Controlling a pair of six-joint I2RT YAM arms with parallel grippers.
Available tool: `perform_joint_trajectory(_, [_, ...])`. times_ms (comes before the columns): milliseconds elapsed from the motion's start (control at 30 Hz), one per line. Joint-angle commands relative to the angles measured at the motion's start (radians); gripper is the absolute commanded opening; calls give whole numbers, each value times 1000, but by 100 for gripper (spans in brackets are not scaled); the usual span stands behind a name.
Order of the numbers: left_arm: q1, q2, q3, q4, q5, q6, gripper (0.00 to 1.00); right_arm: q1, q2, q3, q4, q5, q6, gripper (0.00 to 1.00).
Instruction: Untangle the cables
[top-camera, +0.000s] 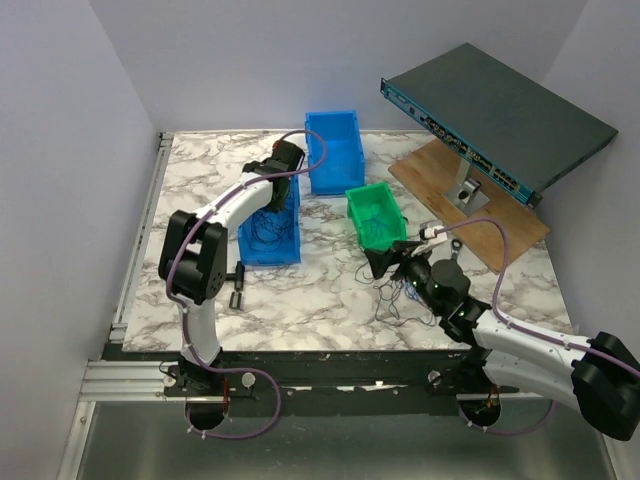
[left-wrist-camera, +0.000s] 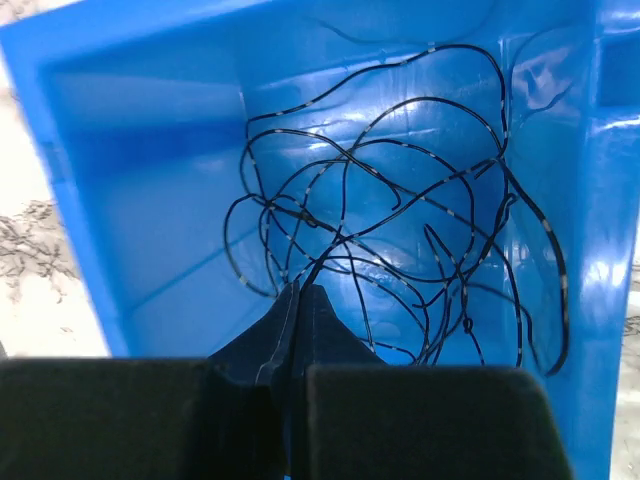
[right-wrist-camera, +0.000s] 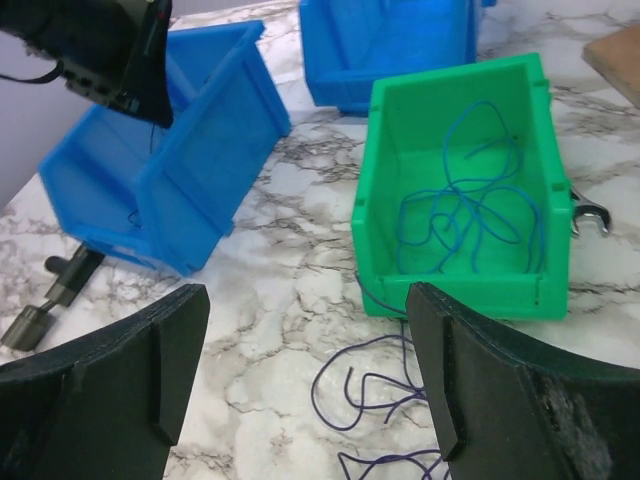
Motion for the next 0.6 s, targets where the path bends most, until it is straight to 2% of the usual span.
perform_joint_trajectory(0, [-6,-8,92,-86,-6,-32,0,0,-18,30,-119,191,65,88])
perform_joint_trajectory(33, [-7,-38,84,-79,3,-34,4,0,-25,53,-182,234,99,88])
perform_joint_trajectory(100, [-10,-104,64,-70,20,-36,22,0,-35,135,-395,293,178,88])
perform_joint_trajectory(167, [-21,-167,56,-67,18,-32,42,0,-23,253,-728,297,276,90])
perform_joint_trajectory(233, [-30,-216,61,-79,21,-35,58,0,-17,328,-916,298,331,92])
perform_joint_trajectory(300, [-36,-243,89,-120,38,-57,66,0,-26,359,-1038,341,381,91])
perform_joint_trajectory(400, [-62,-295,92,-160,54,-98,80,0,-58,343,-1068,326,417,81])
perform_joint_trajectory(533, [-133,-427,-20,-114,32,-166,98,0,-10,324,-1057,361,469,79])
perform_joint_trajectory(567, [-150,-465,-66,-87,30,-183,98,-1,8,322,-1061,383,483,78])
